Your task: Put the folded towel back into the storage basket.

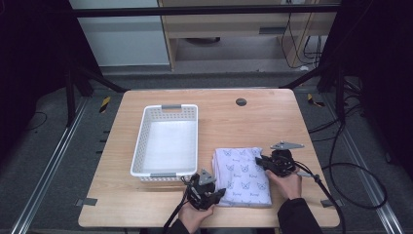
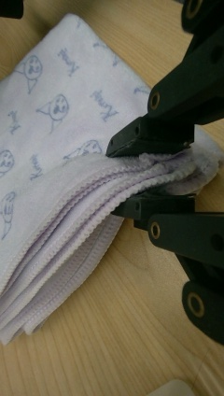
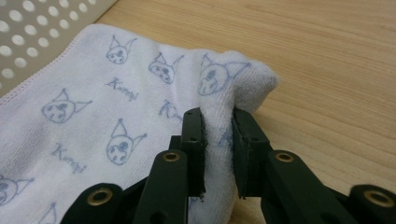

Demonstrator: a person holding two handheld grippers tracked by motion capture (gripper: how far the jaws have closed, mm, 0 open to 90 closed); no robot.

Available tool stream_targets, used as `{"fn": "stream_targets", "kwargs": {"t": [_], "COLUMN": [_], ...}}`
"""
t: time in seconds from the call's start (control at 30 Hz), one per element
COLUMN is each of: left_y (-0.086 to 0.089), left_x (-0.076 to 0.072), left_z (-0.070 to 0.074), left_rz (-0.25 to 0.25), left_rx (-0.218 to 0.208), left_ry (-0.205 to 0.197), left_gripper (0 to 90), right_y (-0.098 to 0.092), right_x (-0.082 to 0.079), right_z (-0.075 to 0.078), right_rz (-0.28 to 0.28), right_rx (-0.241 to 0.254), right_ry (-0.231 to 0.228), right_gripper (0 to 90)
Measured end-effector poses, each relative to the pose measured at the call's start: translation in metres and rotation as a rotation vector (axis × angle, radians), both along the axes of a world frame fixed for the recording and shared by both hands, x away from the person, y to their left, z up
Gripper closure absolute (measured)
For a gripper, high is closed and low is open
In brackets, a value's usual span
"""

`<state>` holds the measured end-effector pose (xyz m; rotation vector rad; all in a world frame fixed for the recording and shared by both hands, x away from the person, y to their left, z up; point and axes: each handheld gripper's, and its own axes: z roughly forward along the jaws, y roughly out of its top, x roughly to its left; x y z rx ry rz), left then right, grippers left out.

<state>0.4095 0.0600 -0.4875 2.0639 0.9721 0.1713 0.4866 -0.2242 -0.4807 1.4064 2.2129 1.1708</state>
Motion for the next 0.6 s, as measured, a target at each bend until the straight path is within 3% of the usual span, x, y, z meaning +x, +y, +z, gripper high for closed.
{"fn": "stream_targets", "kwargs": {"t": [0.2, 0.4, 0.6], "left_y": [0.006, 0.013, 0.014], "left_x": [-0.007, -0.008, -0.011], "left_z": [0.012, 0.02, 0.028], "left_rz": [-0.011, -0.009, -0.016], "left_rx": [0.024, 0.012, 0.003], "left_ry": [-0.038, -0.055, -0.073], "left_gripper": [70.5, 70.5, 70.5], "right_y": [0.002, 0.006, 0.004], "right_x": [-0.006, -0.015, -0.022], "right_z": [0.011, 0.026, 0.035], "right_rz": [0.016, 0.029, 0.031], "right_rx": [0.015, 0.024, 0.027], "right_ry": [-0.02, -0.081, -0.11], "right_gripper": [76.5, 76.4, 76.4]}}
